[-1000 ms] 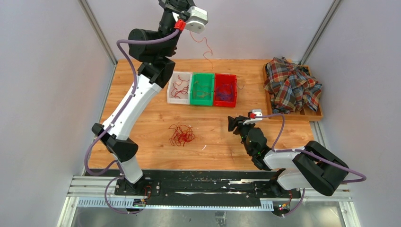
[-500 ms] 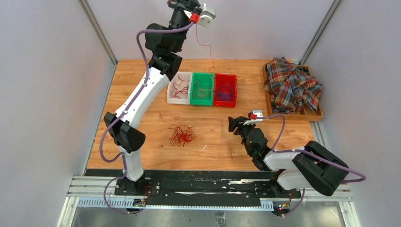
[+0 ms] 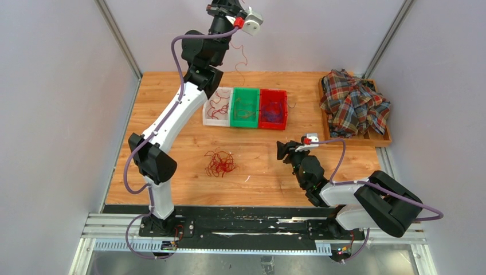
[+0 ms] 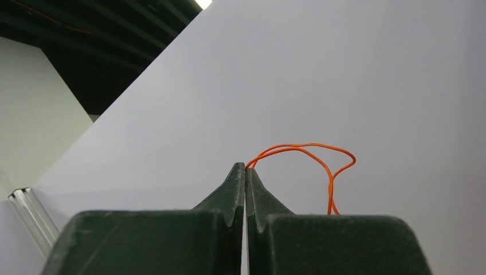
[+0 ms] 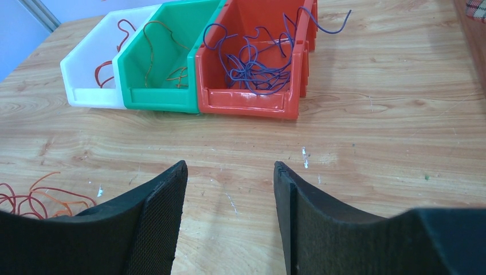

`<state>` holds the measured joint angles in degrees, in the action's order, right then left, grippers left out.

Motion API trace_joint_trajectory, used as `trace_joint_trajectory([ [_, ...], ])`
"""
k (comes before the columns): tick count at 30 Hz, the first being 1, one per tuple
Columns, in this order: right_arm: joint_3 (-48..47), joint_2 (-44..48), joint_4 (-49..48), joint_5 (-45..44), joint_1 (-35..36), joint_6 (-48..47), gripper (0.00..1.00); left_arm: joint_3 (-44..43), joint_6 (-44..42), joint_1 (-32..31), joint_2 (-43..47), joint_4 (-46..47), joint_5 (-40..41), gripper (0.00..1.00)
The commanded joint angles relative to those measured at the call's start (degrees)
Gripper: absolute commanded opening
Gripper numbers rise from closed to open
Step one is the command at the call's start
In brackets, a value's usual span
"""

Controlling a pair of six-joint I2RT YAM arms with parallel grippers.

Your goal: Untangle the cables

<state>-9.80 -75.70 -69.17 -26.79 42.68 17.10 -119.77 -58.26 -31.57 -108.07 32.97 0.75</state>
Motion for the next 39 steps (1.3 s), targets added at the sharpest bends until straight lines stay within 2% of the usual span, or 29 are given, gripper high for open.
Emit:
trace_joint_trajectory([
  [1,0.57,-0.63,-2.37,-0.9,-0.35,-0.14,0.57,1.25,0.67,0.86,0.13,2.79,1.74,0.01],
  [10,0.53,-0.64,-2.46,-0.9,-0.31,-0.22,0.57,1.93,0.69,1.51,-0.43,2.8,2.46,0.01],
  [23,0.84,-0.6,-2.82,-1.16,-0.31,0.03,0.57,17.2,-1.59,1.51,4.53,3.49,3.36,0.01],
  [32,0.9,-0.59,-2.9,-1.33,-0.31,0.01,0.57,18.17,-4.59,1.75,3.57,3.4,4.15,0.01],
  [36,0.91,-0.65,-2.9,-1.42,-0.32,0.08,0.57,20.39,-7.49,2.19,4.75,-1.56,2.22,0.01],
  [39,0.86,-0.87,-2.98,-1.43,-0.31,0.06,0.57,25.22,-7.9,2.3,7.71,-5.74,-0.88,0.01],
])
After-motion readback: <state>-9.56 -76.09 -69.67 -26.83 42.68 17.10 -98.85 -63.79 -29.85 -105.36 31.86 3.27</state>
